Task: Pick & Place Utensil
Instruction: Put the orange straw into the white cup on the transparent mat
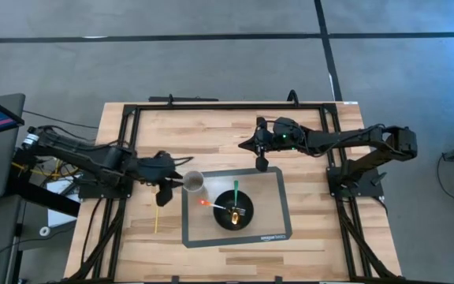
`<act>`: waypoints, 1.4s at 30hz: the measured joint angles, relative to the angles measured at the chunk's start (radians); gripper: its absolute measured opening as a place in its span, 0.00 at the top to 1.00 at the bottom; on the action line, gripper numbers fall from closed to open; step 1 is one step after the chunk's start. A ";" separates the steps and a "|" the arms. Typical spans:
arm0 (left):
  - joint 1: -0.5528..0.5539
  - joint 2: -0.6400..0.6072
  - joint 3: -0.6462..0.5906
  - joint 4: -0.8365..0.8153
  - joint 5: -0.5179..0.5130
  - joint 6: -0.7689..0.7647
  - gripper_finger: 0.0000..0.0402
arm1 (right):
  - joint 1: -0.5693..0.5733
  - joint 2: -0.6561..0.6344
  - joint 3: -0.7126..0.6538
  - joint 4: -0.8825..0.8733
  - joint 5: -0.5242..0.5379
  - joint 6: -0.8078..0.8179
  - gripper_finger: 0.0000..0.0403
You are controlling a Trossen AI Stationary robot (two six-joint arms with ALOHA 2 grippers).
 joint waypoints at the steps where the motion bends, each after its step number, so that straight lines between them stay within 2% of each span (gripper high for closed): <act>1: -0.002 -0.023 -0.007 -0.034 -0.018 -0.040 0.70 | 0.000 0.000 0.000 -0.001 0.000 0.008 1.00; 6: -0.007 -0.103 -0.081 -0.162 -0.063 -0.267 0.69 | 0.000 0.000 0.000 -0.001 0.000 0.041 1.00; 19: 0.003 -0.123 -0.434 -0.153 -0.107 -0.736 0.69 | 0.000 0.000 0.000 -0.006 0.000 0.044 1.00; 23: 0.003 -0.123 -0.487 -0.143 -0.124 -0.795 0.69 | 0.000 0.000 0.000 -0.006 0.000 0.044 1.00; 31: 0.003 -0.123 -0.519 -0.037 -0.203 -0.797 0.69 | 0.000 0.000 0.000 -0.005 0.000 0.044 1.00; 39: 0.003 -0.121 -0.579 0.015 -0.195 -0.826 0.70 | 0.000 0.000 0.000 -0.005 0.000 0.044 1.00; 42: 0.003 -0.114 -0.587 0.041 -0.206 -0.822 0.73 | 0.000 0.000 0.000 -0.005 0.000 0.041 1.00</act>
